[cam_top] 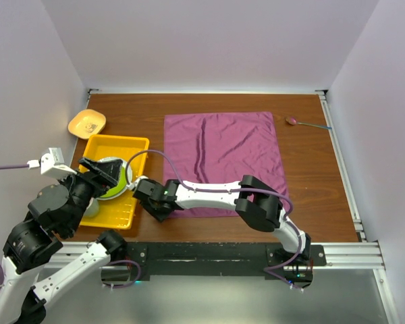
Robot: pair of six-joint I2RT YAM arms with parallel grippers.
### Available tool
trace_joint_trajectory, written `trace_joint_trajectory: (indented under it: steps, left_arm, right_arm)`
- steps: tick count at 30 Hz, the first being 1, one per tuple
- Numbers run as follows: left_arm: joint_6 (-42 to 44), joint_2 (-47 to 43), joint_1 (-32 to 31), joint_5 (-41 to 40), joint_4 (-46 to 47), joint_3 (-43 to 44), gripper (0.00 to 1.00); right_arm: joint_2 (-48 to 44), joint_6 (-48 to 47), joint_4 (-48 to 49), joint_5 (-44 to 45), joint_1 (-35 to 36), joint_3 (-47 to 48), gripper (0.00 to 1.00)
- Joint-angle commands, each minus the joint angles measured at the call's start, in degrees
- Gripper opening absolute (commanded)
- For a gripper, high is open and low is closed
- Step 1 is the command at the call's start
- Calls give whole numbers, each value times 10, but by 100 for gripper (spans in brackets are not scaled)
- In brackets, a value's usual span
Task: Fold the napkin, place the utensils inside, and roll it up
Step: Fold the napkin
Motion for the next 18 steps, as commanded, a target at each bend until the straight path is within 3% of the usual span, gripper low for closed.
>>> trace_joint_trajectory:
  steps: [1, 18]
  left_arm:
    - [5, 7, 1, -15, 20, 5, 78]
    - [3, 3, 1, -13, 19, 7, 78]
  right_arm:
    - [5, 0, 16, -7, 3, 1, 41]
    - [35, 13, 38, 3, 14, -48, 38]
